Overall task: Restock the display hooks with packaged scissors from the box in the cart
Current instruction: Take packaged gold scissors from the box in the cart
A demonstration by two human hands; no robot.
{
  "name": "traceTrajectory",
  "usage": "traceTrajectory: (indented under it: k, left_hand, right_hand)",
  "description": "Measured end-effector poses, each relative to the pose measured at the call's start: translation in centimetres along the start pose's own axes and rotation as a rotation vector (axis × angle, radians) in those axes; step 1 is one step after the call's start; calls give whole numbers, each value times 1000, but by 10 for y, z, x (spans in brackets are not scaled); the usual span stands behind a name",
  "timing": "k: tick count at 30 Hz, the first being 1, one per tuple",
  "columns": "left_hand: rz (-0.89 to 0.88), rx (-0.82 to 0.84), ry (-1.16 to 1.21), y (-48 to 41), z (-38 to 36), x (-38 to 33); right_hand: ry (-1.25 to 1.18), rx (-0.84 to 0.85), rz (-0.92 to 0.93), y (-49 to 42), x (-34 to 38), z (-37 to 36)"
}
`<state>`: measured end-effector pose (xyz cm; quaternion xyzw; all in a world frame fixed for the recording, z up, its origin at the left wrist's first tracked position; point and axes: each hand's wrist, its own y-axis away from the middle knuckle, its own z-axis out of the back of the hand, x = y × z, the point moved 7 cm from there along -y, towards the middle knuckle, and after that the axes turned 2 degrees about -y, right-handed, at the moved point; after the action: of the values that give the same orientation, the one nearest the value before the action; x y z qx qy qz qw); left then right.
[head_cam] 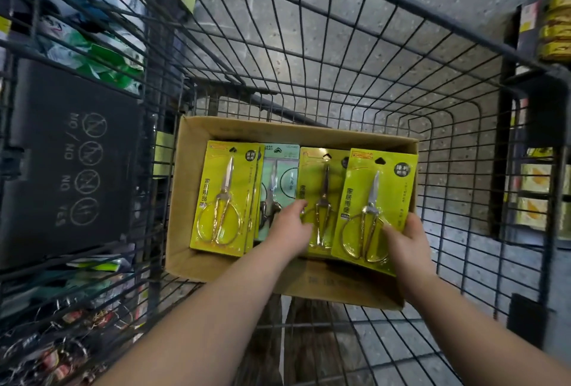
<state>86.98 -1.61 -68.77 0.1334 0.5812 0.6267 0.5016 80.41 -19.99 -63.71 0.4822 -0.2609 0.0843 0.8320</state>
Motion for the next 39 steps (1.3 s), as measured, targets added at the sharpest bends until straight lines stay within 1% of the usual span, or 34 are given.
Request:
traceTrajectory:
  k: [2, 5, 10, 14, 22, 25, 30, 32, 36, 39]
  left_hand:
    - [45, 72, 0, -6, -16, -4]
    - [90, 79, -5, -12, -29, -11]
    - [179, 9, 28, -24, -36, -8]
    - [173, -81, 44, -24, -33, -12]
    - [182, -208, 116, -25, -22, -11]
    - [187, -199, 163, -28, -20, -13]
    - [155, -155, 54, -28, -18, -15]
    - [153, -120, 51, -27, -21, -12]
    - [139, -86, 218, -17, -25, -8]
    - [143, -122, 324, -6, -17, -6]
  right_hand:
    - [2, 3, 3, -2, -3, -2]
    - [-23, 5, 7, -4, -9, -8]
    - [-34, -27, 12, -2, -21, -10]
    - [-20, -23, 5, -2, -34, -9]
    - [-28, 0, -19, -2, -45, -11]
    - [-5, 7, -5, -2, -45, -10]
    - [34, 27, -40, -3, -48, -12]
    - [39, 27, -63, -3, -49, -13]
    - [-39, 48, -106, -2, -48, -14]
    - [-94, 56, -122, 1, -40, -10]
